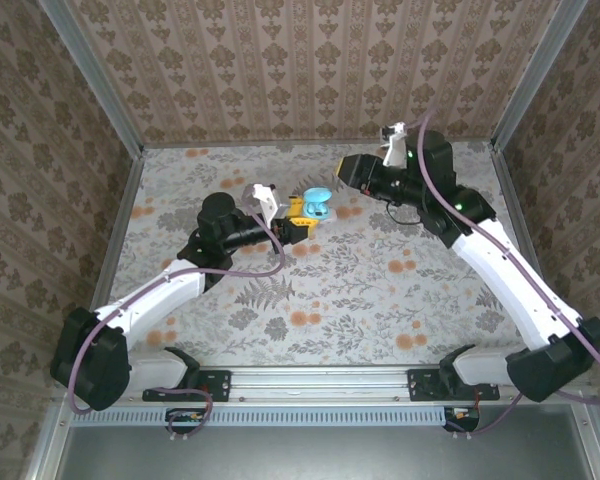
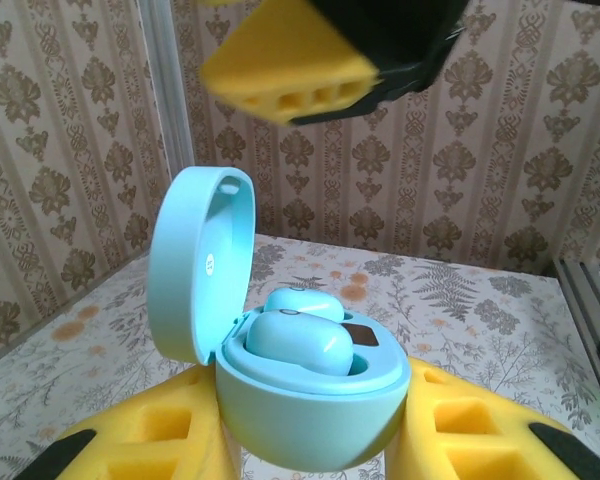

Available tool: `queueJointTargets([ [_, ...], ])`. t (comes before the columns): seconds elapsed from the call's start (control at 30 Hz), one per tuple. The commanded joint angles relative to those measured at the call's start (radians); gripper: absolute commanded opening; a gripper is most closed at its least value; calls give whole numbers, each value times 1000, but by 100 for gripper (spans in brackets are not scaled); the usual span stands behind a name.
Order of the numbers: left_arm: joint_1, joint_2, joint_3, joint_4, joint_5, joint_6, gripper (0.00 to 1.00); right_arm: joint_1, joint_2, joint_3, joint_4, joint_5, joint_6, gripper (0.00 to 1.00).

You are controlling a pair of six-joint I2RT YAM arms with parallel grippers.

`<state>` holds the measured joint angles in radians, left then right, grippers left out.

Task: Insert wireless bluetooth earbuds into charging case

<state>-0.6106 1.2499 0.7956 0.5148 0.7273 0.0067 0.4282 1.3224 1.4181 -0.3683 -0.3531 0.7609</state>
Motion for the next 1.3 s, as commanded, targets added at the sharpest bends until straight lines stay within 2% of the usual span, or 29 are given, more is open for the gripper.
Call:
queueJointTargets([
  [0.0,-9,-34,39,-24,37,50,27,-9,62,73,-84,-84,-22,45],
  [0.17,-11,-38,40,-30,26,47,27,-11,159,126,-115,-178,-33,47],
  [0.33,-11,-38,41,-24,14,42,27,-11,179,114,-102,-233,-33,47],
  [0.73,3,-4,46,38,-23,-23,27,-11,84,-36,-52,-339,-25,48],
  [0.83,5,0,45,53,-23,-33,27,-23,39,-108,33,-358,36,51],
  [0.93,5,6,46,70,-16,-46,27,-39,19,-190,200,-398,157,55],
  [1.0,6,8,44,83,-22,-63,27,-43,25,-228,316,-447,238,57],
  [1.27,8,26,33,168,-44,-128,28,-42,96,-281,586,-604,434,60],
])
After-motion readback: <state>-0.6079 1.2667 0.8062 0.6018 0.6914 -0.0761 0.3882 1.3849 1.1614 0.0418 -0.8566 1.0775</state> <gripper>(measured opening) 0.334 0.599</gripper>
